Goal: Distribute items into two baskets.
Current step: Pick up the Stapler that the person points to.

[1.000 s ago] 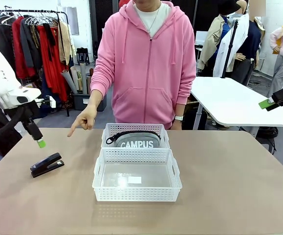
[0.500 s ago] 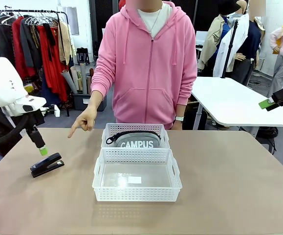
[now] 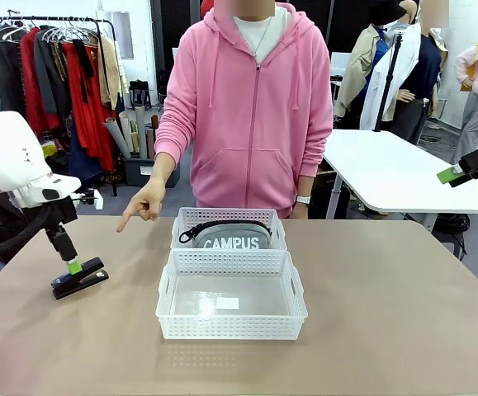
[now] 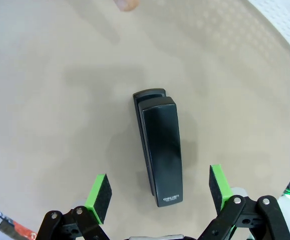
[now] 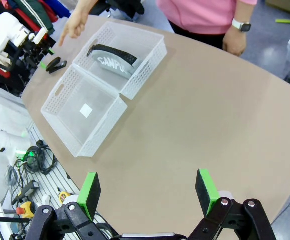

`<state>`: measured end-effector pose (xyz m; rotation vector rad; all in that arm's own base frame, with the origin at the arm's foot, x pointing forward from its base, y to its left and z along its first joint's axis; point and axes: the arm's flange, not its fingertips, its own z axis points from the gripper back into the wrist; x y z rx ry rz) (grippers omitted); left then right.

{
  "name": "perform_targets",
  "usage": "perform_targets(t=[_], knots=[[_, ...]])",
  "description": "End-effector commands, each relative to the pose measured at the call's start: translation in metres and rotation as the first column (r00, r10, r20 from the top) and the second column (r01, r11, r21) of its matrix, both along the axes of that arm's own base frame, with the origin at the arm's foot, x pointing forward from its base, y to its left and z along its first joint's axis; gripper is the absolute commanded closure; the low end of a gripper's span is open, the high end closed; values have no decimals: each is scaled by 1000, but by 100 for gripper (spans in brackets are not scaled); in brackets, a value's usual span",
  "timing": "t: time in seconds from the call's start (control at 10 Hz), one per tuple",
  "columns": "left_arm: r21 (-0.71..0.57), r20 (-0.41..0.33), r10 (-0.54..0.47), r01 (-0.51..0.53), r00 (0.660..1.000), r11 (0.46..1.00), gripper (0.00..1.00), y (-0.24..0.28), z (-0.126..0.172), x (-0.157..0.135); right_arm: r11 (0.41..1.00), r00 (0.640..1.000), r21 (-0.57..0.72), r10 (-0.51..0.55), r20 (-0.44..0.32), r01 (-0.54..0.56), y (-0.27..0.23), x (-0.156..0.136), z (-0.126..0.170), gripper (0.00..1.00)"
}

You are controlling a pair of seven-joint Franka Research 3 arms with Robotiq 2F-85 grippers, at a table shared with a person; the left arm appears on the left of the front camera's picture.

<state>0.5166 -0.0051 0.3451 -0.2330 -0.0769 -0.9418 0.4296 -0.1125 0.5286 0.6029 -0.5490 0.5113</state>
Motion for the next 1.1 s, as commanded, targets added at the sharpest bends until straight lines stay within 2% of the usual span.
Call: perform_targets(t=[0.0,0.4,0.9,1.0], knots=[[-6,7,-26,26,1000,1000,0,3,-9,4,1000,1000,2,-1,1,1,0,0,0,0],[-4,-15,-21,21,1000,1000,0,2,-28,9,1000,1000,2,-1,1,1,0,0,0,0],[6,-4,-16,16,1000,1000,0,-3,-39,10,1000,1000,2,-1,1,1,0,0,0,0],[7,-10,-16,17,1000,1000,10,-3,-42,9,1000,1000,2,-1,1,1,0,0,0,0]])
